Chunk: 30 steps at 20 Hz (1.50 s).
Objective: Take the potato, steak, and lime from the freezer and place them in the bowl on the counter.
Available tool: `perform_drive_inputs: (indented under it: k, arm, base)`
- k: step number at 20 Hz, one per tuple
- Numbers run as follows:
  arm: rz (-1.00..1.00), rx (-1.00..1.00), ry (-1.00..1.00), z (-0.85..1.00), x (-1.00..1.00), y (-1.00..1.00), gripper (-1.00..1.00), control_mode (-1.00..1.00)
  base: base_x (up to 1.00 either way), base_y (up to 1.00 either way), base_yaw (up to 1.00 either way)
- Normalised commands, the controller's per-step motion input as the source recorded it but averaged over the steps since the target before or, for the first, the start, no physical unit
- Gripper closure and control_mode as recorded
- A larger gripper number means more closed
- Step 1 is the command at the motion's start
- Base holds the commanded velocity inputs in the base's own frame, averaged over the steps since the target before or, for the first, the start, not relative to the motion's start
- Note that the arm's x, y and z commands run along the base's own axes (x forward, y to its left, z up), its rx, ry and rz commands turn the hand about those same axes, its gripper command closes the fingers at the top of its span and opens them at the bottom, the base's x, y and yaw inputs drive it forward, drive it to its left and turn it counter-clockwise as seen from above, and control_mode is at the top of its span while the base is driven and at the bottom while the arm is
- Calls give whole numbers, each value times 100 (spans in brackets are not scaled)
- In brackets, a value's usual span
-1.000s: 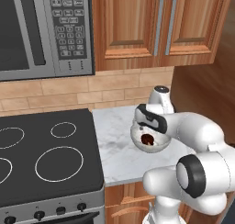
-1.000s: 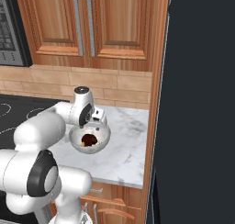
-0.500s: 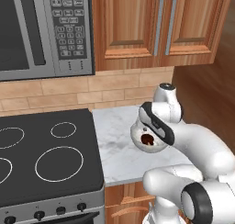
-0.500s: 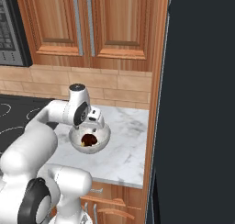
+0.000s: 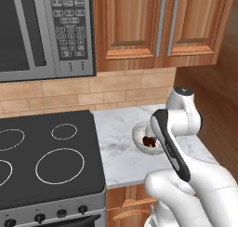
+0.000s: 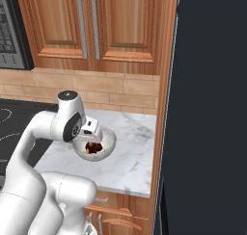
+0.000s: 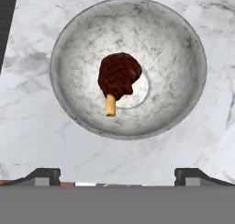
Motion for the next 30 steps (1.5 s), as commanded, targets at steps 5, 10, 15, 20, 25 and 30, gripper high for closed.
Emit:
perform_drive_inputs:
  k: [5,10,15,20,25,30]
  arm:
    - [0,0,-2,53,-45,0,-100,-100]
    - [0,0,-1,58,-34,0,-100,-100]
    - [0,0,-1,61,-38,0,-100,-100]
    - [0,0,0,66,-49,0,-100,-100]
    - [0,0,0,56,-44,0,-100,-100]
    - [0,0,0,43,-58,0,-100,-100]
  base:
    - [0,0,0]
    - [0,0,0]
    - [0,0,0]
    - [0,0,0]
    - [0,0,0]
    - [0,0,0]
